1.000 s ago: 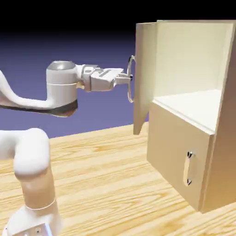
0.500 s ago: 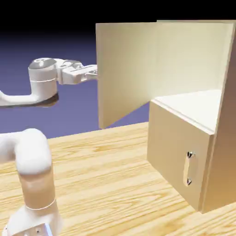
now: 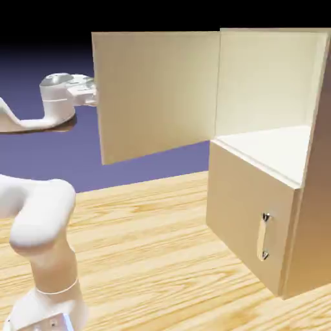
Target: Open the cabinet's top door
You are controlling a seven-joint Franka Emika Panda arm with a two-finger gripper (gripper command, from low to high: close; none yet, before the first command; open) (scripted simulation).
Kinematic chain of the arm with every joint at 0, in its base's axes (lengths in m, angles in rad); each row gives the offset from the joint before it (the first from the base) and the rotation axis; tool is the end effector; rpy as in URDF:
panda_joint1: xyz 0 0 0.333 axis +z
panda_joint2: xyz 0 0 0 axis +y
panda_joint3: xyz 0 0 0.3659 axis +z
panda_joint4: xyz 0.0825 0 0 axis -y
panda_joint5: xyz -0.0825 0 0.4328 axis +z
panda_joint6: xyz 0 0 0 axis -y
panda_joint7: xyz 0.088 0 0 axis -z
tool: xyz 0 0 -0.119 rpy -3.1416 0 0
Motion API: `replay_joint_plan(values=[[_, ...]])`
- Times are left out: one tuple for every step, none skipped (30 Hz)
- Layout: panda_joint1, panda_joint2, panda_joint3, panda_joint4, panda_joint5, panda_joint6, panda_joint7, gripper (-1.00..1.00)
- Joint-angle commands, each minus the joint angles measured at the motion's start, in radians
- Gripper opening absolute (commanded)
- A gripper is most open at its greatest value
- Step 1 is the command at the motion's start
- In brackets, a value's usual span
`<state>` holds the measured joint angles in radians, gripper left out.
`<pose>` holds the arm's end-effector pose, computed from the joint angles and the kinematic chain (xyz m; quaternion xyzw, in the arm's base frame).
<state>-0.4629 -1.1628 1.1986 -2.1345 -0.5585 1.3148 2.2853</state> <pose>0.2092 0.3622 0.5847 0.3311 -0.6251 0.6759 0.2067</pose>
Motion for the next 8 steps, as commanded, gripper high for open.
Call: replay_joint_plan(values=[[-0.031, 0.0, 0.02, 0.035, 0.009, -0.03, -0.006, -1.0], [-0.063, -0.001, 0.038, 0.072, 0.018, -0.058, -0.012, -1.0], [-0.094, -0.003, 0.055, 0.108, 0.026, -0.086, -0.019, -1.0], [-0.126, -0.006, 0.071, 0.144, 0.034, -0.113, -0.025, -1.0], [-0.157, -0.009, 0.086, 0.18, 0.041, -0.14, -0.033, -1.0], [-0.188, -0.012, 0.101, 0.217, 0.047, -0.166, -0.041, -1.0], [-0.218, -0.016, 0.114, 0.253, 0.053, -0.192, -0.049, -1.0], [-0.226, -0.017, 0.118, 0.262, 0.054, -0.198, -0.051, -1.0]])
